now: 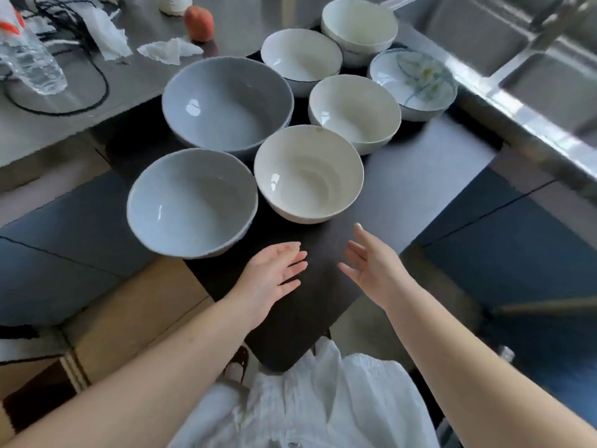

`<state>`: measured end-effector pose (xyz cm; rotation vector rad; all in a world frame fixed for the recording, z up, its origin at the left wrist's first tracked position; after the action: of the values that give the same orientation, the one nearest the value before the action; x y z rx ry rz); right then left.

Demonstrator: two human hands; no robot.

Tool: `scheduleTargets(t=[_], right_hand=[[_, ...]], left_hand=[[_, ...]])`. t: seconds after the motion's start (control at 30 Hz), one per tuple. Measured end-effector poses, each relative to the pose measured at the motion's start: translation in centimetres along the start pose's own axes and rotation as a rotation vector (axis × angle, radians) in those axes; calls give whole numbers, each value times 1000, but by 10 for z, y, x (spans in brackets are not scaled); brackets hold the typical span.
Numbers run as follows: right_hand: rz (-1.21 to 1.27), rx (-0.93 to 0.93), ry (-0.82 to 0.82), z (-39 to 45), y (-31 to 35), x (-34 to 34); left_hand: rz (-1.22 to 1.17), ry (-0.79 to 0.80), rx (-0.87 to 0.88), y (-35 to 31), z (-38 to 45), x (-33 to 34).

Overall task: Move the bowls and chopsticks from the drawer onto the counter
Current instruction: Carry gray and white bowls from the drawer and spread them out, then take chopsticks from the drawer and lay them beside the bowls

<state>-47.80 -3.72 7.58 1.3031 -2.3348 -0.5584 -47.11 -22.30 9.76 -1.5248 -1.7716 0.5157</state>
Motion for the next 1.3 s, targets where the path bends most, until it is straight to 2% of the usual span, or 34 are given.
scheduleTargets(t=[0.13,0.23,0.5,0.67,0.8,1.0,1.13,1.3], right_hand=[[280,-54,-176,-30,-42,-39],[497,-63,-278,-58,-92,-84],[1074,-117,-583,-147,-250,-201],[1323,-95,-699,-185,-327,-250],[1404,-78,-744,-186,-356,-294],[1391,-41,-720,-158,-371,-349],[1284,41,-713,-105,-380,-390],[1181,121,-677,-27,-389,-428]], left_hand=[[216,204,-9,-9,-3,20],[363,343,-50,10,-11,42],[787,730,-215,128,-55,137],[1010,925,-221,212,-93,209],[1088,1018,-135,270,-107,272],[1299,1089,2,347,-92,338],[1470,1092,118,410,-59,371],[1800,1159,235,491,-2,383]])
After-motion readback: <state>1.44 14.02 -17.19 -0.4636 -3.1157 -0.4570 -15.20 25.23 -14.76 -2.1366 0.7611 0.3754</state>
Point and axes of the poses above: each hand's wrist, its own z-axis towards the middle knuckle, its own x-axis out of the palm, y = z × x, the point moved 6 cm from there along z, towards the middle knuckle, and after that the axes turned 6 degrees about x, right-handed, at the moved point
